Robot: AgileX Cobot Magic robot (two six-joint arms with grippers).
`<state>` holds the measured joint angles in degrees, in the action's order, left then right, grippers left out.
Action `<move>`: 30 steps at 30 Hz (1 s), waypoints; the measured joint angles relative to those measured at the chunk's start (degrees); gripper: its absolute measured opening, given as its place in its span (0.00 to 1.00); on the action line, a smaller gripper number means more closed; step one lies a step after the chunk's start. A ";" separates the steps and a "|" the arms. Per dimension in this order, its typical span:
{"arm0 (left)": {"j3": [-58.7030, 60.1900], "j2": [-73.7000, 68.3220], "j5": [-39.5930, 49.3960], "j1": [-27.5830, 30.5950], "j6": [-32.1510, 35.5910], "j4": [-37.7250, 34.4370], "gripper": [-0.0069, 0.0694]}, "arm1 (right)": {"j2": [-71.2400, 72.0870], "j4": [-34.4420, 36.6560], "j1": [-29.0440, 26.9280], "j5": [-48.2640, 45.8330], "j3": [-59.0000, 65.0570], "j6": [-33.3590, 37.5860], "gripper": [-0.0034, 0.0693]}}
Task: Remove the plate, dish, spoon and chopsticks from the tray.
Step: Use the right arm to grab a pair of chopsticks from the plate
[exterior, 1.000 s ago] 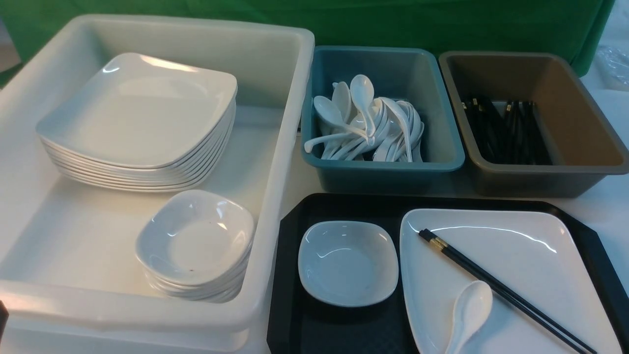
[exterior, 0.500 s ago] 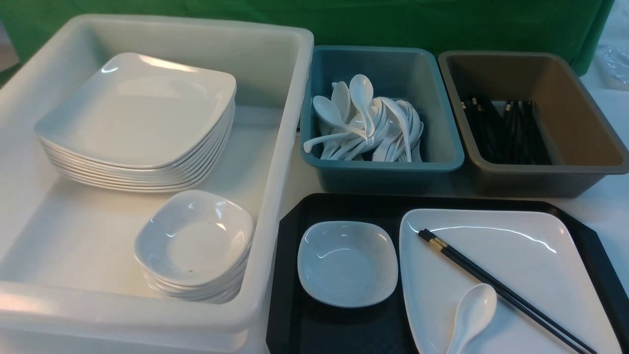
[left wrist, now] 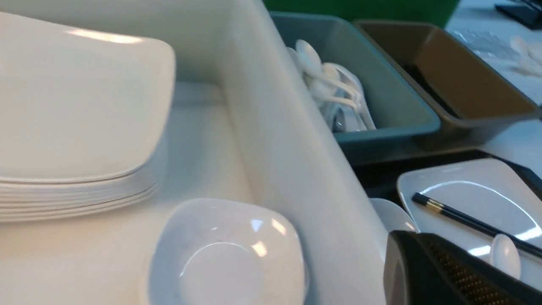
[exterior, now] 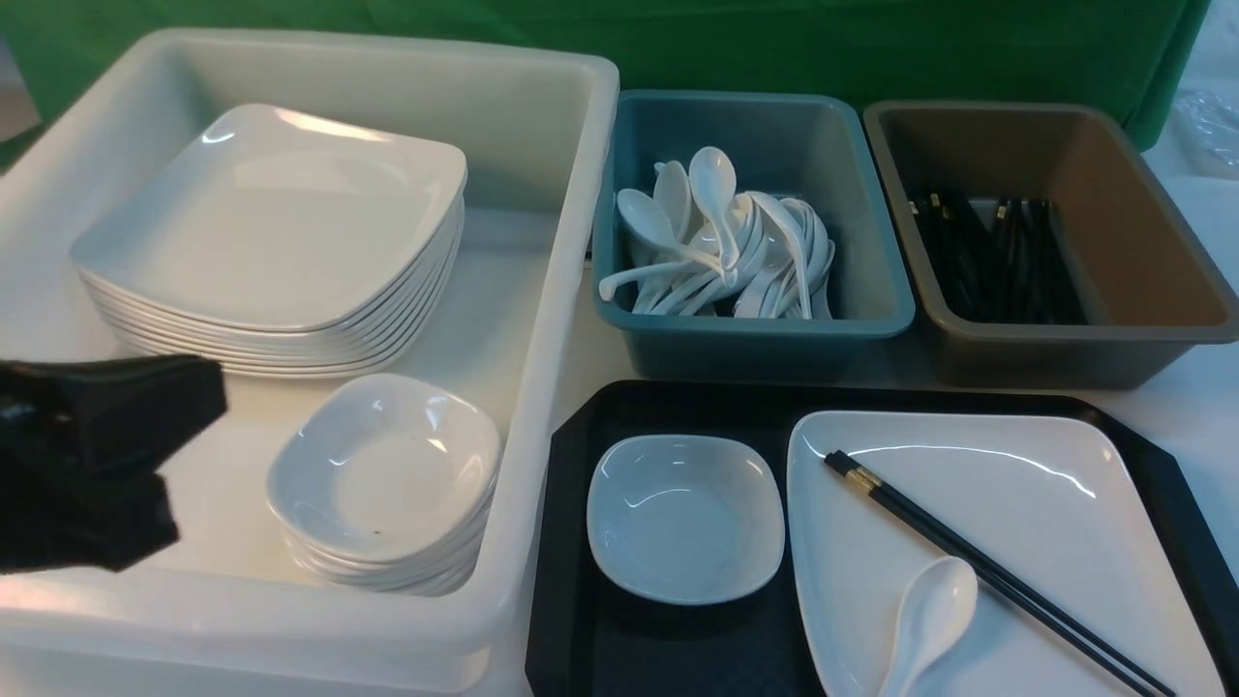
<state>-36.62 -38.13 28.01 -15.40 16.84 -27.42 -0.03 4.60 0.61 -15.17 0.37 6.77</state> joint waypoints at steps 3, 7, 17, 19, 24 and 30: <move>-0.24 -5.07 -5.07 -4.84 0.84 0.13 0.10 | 0.00 0.00 0.00 0.46 0.00 0.06 0.38; -0.24 -8.10 -6.31 -6.66 0.83 -0.79 0.10 | 0.00 2.19 0.00 4.10 0.00 -3.47 0.38; -0.47 -8.80 -4.37 -7.04 8.03 -2.41 0.10 | -0.96 7.24 0.91 15.91 -1.93 -25.07 0.30; -1.22 -9.03 -3.06 -7.04 10.38 -3.56 0.10 | -4.56 7.37 2.66 10.76 -6.71 -23.18 0.26; -6.25 -10.46 1.10 -7.05 15.76 -6.88 0.10 | -26.40 7.37 10.57 -9.03 -27.00 -6.77 0.24; -11.59 -10.79 8.76 -7.05 16.60 -8.72 0.10 | -56.27 6.38 14.36 -27.56 -45.00 8.59 0.29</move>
<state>-48.21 -48.92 36.77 -22.44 33.44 -36.14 -56.30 10.99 14.98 -42.74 -44.64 15.36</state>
